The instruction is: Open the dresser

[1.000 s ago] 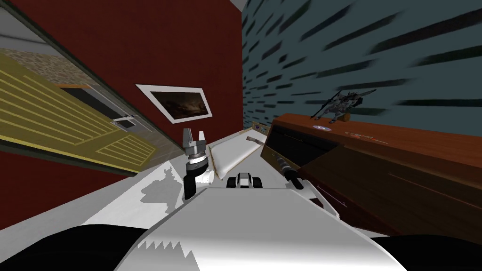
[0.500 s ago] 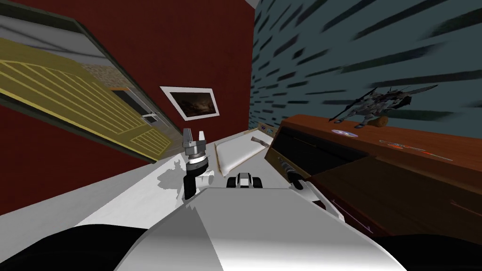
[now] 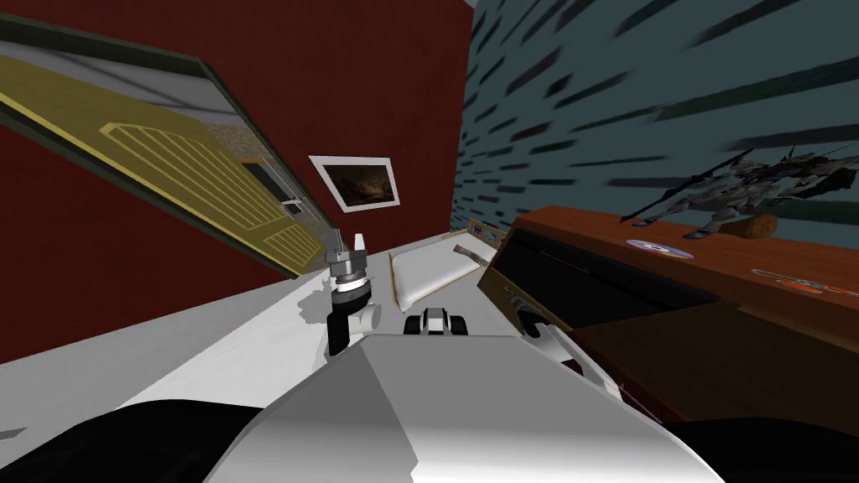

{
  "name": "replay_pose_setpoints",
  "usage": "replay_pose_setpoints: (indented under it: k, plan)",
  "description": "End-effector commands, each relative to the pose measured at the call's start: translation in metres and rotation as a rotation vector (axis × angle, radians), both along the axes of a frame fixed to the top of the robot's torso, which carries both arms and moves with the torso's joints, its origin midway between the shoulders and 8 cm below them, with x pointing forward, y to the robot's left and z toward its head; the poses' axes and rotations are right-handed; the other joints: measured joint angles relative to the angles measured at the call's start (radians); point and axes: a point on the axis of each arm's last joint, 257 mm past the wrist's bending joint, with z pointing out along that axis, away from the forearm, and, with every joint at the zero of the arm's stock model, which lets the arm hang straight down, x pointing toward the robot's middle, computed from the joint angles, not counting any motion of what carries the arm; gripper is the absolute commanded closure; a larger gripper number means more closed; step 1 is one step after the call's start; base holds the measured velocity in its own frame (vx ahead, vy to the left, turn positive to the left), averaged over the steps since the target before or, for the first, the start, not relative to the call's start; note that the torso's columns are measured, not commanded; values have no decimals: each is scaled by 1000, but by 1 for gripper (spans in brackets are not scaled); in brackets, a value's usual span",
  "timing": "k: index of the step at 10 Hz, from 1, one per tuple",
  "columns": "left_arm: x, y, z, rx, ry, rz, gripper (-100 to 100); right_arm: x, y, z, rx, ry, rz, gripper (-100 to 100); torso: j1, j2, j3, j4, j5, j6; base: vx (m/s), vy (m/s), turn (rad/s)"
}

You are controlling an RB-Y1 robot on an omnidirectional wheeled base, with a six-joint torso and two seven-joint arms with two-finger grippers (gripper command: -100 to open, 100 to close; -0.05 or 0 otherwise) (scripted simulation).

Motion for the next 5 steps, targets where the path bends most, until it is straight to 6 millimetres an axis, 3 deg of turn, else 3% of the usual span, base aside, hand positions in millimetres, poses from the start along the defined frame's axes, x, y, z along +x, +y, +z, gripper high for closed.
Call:
replay_pose_setpoints:
  k: [1,2,3,4,5]
  plan:
    - [0,0,0,0,0,0,0,-27,-31,-10,-94,98,-46,-100,0,-1,0,0,0,0,25,4,149]
    - [0,0,0,0,0,0,0,-46,-54,-14,-170,169,-67,-100,0,0,0,0,0,0,29,4,282]
    - [0,0,0,0,0,0,0,-49,-56,-14,-174,178,-81,-100,0,0,0,0,0,0,26,0,157]
    - [0,0,0,0,0,0,0,-69,-80,-15,-250,250,-106,-100,0,0,0,0,0,0,29,6,262]
    - [0,0,0,0,0,0,0,-72,-82,-15,-253,257,-117,-100,0,0,0,0,0,0,28,0,115]
